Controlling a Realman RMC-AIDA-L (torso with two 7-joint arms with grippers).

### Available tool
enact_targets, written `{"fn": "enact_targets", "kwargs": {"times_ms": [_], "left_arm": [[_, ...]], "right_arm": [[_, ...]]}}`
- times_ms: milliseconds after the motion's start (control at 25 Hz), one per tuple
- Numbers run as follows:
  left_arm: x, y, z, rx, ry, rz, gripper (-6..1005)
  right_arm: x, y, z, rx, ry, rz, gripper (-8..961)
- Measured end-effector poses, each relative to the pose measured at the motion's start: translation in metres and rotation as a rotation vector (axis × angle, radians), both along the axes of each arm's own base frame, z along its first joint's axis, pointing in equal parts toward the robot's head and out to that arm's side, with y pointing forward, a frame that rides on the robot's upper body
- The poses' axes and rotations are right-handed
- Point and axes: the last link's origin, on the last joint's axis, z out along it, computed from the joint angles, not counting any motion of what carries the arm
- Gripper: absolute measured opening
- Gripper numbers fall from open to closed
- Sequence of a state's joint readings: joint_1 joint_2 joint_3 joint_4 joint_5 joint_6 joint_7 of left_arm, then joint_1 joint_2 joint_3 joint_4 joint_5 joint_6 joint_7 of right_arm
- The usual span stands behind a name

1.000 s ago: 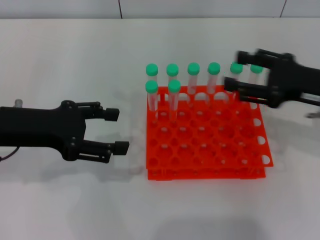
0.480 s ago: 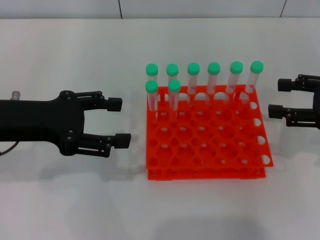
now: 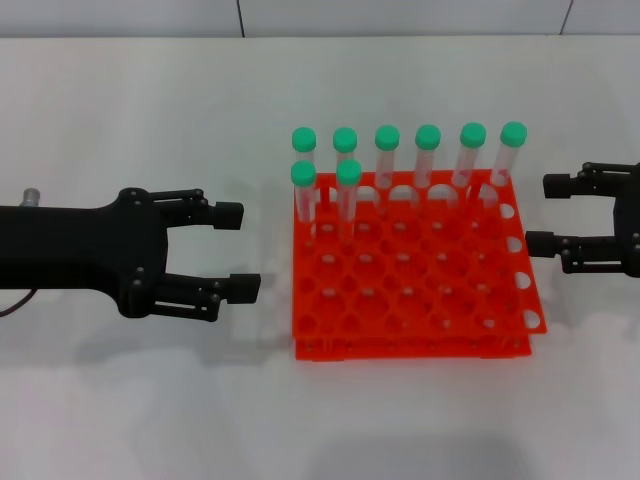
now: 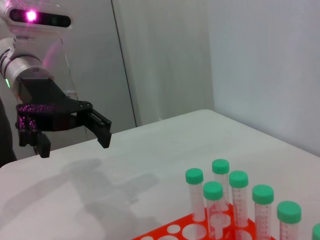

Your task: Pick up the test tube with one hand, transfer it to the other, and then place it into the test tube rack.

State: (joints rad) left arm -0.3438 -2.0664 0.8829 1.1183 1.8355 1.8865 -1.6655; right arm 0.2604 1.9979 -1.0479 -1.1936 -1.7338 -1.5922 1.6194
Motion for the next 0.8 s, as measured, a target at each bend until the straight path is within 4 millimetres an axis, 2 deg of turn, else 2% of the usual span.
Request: {"fn": "enact_targets", "kwargs": {"times_ms": [800], "left_arm": [[0.0012,0.0001,0.0003,-0.011,0.005,-0.004,860]], "right_arm": [[-0.0029,0.0029,-0.0058,-0.017,-0.022,0.008,744]]}}
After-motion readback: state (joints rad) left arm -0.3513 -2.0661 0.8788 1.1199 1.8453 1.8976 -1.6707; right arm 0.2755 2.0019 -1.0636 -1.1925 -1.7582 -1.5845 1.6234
